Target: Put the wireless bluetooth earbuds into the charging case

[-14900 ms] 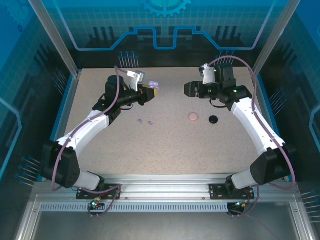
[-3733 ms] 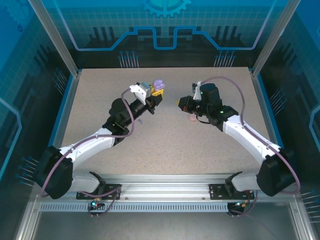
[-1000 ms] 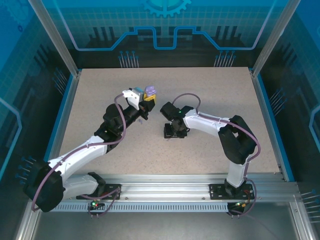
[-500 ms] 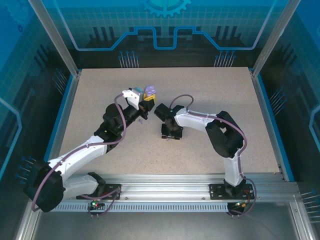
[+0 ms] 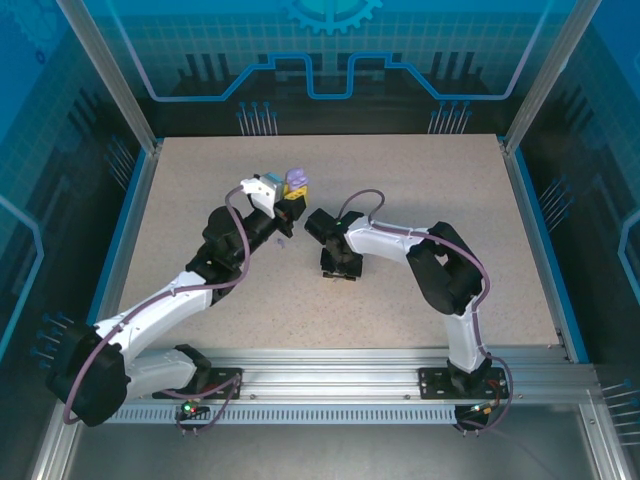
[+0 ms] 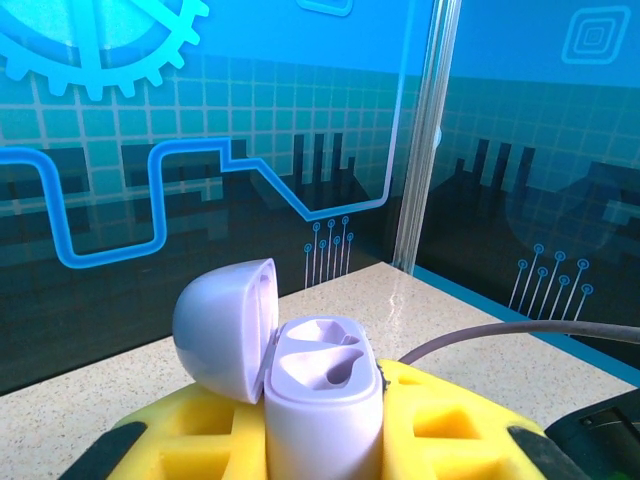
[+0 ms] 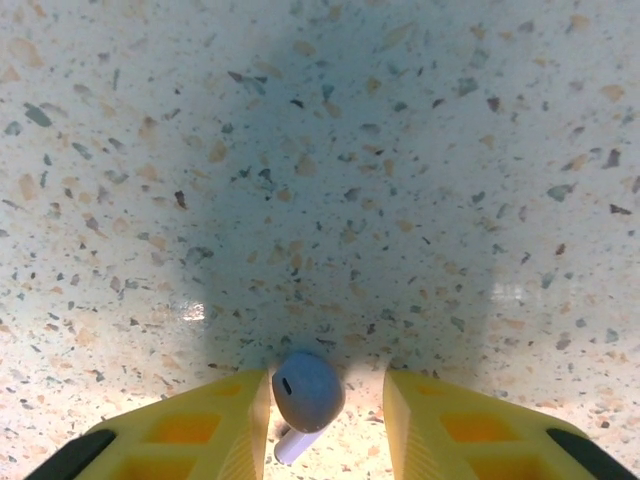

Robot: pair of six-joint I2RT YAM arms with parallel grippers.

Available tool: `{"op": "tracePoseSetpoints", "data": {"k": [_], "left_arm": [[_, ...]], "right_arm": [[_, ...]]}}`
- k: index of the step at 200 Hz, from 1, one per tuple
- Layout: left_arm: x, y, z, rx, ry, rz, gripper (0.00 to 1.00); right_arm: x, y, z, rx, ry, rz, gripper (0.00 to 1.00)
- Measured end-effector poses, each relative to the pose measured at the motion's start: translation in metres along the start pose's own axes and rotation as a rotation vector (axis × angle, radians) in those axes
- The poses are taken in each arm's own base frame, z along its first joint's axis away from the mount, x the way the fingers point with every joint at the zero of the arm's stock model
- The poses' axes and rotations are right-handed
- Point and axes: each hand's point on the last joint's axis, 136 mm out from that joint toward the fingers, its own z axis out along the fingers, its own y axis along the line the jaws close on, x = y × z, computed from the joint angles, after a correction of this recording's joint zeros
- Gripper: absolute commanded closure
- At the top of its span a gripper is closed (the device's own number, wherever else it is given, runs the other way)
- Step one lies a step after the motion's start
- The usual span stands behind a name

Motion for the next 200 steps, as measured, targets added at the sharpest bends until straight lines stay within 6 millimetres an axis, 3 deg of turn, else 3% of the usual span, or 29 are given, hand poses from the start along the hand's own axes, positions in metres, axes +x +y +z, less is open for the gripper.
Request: {"op": "tracePoseSetpoints", "data": {"k": [74, 123, 200], "left_arm": [[0.0, 0.0, 0.0, 0.002, 0.0, 0.0, 1.0], [0.0, 0.0, 0.0, 0.003, 0.0, 0.0, 1.0], [0.0, -0.002, 0.0, 0.01, 0.001, 0.0, 1.0]], "right_arm": [[-0.002, -0.002, 0.0, 0.009, 0.002, 0.026, 0.71], [-0.003, -0.002, -0.001, 0.009, -0.002, -0.001, 0.9], [-0.011, -0.001, -0.004, 0.028, -0.032, -0.329, 0.93]]}}
